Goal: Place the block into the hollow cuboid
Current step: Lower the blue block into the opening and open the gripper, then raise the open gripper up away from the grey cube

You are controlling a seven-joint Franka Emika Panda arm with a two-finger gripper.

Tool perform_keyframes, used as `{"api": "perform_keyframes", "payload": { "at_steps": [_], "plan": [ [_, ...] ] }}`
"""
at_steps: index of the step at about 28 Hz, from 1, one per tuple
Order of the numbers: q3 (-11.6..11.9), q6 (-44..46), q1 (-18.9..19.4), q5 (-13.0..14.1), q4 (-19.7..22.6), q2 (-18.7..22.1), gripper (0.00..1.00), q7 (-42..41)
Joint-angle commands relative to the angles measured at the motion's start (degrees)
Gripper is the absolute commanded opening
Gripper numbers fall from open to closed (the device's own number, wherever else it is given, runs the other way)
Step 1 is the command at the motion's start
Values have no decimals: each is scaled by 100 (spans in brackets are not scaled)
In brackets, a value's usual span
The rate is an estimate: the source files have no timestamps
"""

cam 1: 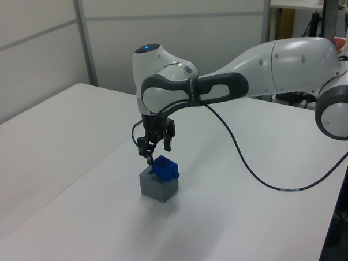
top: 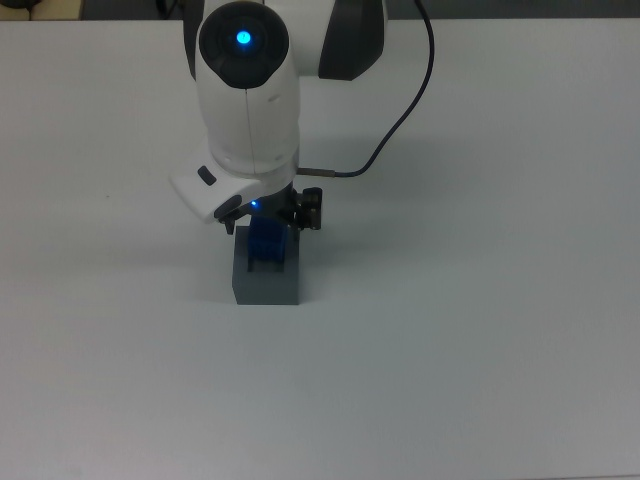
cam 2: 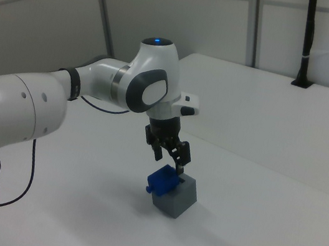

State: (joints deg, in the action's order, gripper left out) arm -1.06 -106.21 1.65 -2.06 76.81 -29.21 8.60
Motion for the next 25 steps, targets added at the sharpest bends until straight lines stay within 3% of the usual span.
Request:
{"api": "perform_keyframes", "payload": {
  "at_steps": [1, 10, 19, 21, 25],
  "plan": [
    [62, 206, 63, -13, -96, -23, 100, -78],
    [53, 258, 63, -13, -17, -6, 100, -51],
    [53, 1198, 63, 4, 325, 231, 100, -60],
    [53, 1278, 63, 13, 378, 267, 94, -60],
    [44, 1269, 46, 57, 440, 276, 71, -51]
  ]
}}
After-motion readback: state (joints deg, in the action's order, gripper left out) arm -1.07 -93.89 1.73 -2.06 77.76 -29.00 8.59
